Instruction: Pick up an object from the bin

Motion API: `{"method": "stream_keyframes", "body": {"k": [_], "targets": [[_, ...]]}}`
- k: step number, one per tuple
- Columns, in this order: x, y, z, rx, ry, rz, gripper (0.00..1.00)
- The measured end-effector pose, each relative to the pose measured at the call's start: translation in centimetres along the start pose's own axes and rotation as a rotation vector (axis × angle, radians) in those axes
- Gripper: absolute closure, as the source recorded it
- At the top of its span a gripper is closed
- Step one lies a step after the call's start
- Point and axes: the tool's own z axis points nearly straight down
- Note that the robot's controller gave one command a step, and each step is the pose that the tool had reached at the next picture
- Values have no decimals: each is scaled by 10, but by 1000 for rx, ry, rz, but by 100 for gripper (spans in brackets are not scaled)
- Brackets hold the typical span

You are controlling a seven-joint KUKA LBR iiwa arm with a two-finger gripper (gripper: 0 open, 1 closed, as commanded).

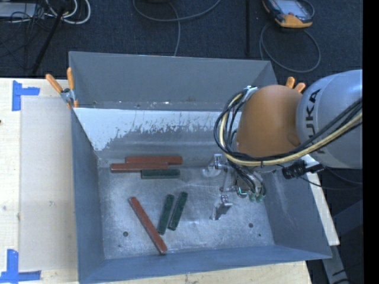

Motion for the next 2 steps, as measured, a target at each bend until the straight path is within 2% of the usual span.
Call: {"method": "stream_keyframes", "body": {"k": [1, 2], "targets": [[-11, 5, 17, 1, -7, -63, 0], [-7, 74, 86, 1, -14, -499, 100]]}}
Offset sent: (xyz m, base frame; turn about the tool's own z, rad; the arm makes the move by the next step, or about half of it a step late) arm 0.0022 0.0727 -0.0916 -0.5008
